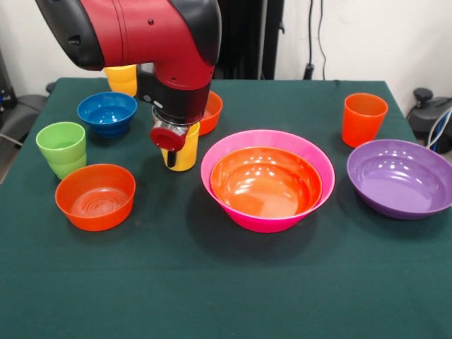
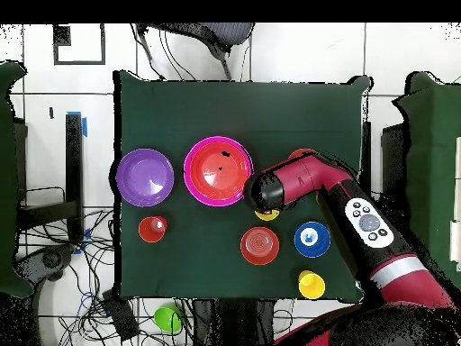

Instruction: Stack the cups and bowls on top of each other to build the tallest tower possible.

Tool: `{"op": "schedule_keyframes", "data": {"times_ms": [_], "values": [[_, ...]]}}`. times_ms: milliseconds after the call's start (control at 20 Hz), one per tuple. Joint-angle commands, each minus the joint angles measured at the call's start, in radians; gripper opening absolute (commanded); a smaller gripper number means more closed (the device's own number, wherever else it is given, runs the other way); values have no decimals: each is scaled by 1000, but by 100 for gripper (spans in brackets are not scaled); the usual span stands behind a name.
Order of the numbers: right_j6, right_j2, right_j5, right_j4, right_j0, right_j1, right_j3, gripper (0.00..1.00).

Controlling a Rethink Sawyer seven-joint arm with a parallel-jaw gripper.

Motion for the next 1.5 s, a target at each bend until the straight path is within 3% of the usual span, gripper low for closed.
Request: {"op": "schedule_keyframes", "data": {"times_ms": [50,350,600,800,1300,1500], "values": [[-201,17,-67,-10,17,35,38,0],[-161,47,-73,23,18,-30,53,0],[-146,123,-30,151,-13,-133,88,0],[-116,160,-38,223,-35,-163,125,0],[-63,154,-61,264,-19,-178,128,0],[-68,125,-46,228,11,-195,108,0]]}}
